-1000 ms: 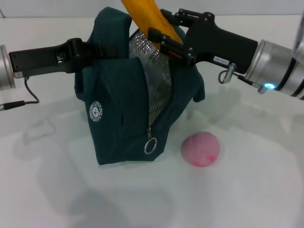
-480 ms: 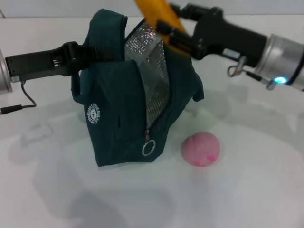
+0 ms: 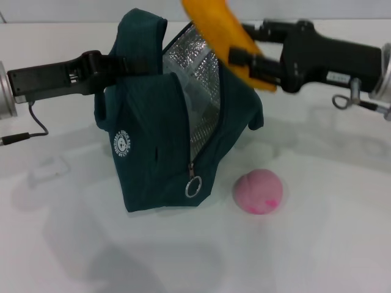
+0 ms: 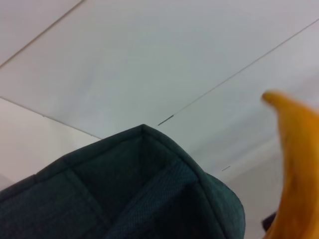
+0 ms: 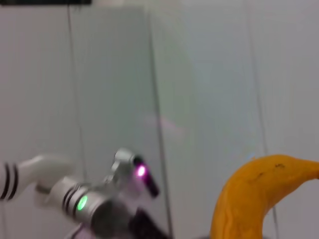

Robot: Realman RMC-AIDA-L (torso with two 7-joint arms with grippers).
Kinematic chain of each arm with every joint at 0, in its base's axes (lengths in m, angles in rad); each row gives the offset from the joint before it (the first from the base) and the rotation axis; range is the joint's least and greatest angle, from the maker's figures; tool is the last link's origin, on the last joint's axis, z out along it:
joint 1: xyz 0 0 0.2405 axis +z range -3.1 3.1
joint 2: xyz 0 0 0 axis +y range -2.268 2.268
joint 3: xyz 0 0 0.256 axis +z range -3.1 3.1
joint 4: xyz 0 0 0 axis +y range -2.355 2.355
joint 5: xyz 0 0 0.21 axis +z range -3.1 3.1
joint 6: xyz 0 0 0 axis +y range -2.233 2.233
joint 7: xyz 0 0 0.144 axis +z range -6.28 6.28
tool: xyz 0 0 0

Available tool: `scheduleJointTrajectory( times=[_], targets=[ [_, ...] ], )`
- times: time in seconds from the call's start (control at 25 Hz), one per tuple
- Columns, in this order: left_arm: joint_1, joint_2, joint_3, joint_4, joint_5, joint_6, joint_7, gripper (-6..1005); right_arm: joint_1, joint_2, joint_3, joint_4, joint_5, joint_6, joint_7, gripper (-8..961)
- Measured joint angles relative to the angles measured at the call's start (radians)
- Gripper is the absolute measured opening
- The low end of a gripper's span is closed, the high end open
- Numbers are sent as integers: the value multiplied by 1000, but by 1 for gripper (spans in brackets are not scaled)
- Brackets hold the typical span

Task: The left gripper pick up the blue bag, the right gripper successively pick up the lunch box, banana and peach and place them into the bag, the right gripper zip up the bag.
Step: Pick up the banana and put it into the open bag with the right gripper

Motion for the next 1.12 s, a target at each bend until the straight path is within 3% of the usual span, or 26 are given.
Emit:
scheduleJointTrajectory(
  times=[0.12, 0.44, 0.72, 1.12],
  targets=[
    [0, -1, 2, 0, 0, 2, 0, 30, -25, -3, 64, -54, -147, 9, 97, 425],
    [-6, -10, 6, 0, -6, 4, 2, 30, -54, 46, 255, -136, -507, 9, 294, 425],
    [-5, -16, 12, 0, -52, 36, 41, 30, -45, 56, 265, -196, -653, -2, 432, 425],
    [-9, -16, 12, -25, -47, 36, 45, 30, 21, 73, 262, -230, -716, -58, 513, 424]
  ],
)
